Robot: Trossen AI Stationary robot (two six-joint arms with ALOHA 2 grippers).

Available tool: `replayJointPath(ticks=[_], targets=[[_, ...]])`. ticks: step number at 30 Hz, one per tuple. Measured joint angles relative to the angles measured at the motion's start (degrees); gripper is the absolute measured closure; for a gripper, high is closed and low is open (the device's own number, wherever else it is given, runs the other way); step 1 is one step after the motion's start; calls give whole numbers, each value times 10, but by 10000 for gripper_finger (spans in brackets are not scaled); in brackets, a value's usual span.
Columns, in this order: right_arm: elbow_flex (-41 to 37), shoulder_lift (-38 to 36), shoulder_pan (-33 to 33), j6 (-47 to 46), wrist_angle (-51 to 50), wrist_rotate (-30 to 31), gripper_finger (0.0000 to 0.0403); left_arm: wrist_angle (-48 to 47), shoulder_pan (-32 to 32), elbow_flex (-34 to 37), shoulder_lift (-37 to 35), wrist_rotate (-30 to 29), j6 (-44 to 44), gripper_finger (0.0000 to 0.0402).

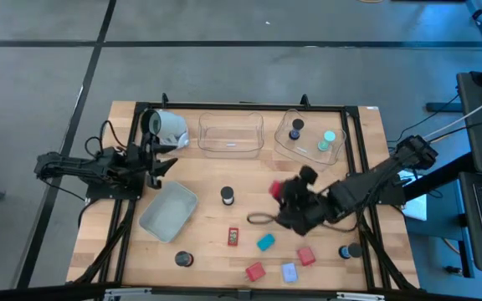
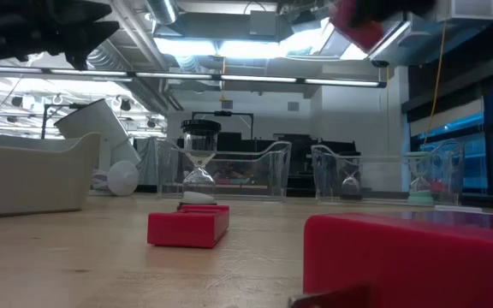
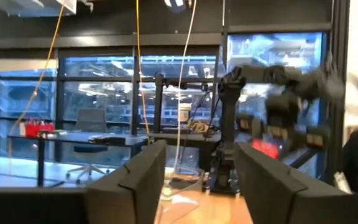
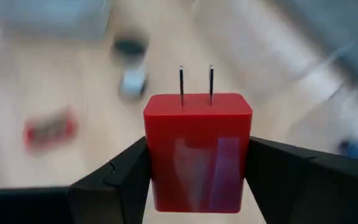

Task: Pick & Place Office items
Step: Put the top right red charger adapter into the left transparent bin

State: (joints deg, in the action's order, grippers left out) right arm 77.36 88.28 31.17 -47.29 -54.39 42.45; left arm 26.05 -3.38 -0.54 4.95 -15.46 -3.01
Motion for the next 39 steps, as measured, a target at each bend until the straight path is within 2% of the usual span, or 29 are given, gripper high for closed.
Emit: replayJointPath(ticks=[3, 6, 10, 13, 16, 18, 23, 28, 33, 39], targets=[[21, -12, -46, 63, 42, 48, 192, 56, 0, 0, 40, 0, -64, 186], [26, -21, -108, 134, 111, 46, 191, 132, 0, -9, 90, -3, -148, 171], [26, -24, -202, 217, 244, -30, 191, 145, 0, -58, 171, -53, -214, 165], [23, -20, -261, 255, 362, -103, 192, 142, 0, -93, 262, -79, -214, 164], [2, -16, -296, 270, 477, -144, 192, 147, 0, -123, 362, -80, -205, 164], [-18, -12, -307, 270, 554, -172, 192, 163, -1, -144, 427, -95, -219, 164], [-96, -6, -311, 269, 732, -193, 191, 266, -7, -219, 562, -222, -281, 164], [-166, 7, -311, 244, 901, -201, 192, 299, -16, -303, 675, -209, -338, 164], [-179, 15, -311, 235, 926, -211, 192, 299, -24, -383, 750, -263, -398, 164], [-180, 14, -310, 239, 928, -234, 192, 299, -26, -445, 782, -309, -413, 164]])
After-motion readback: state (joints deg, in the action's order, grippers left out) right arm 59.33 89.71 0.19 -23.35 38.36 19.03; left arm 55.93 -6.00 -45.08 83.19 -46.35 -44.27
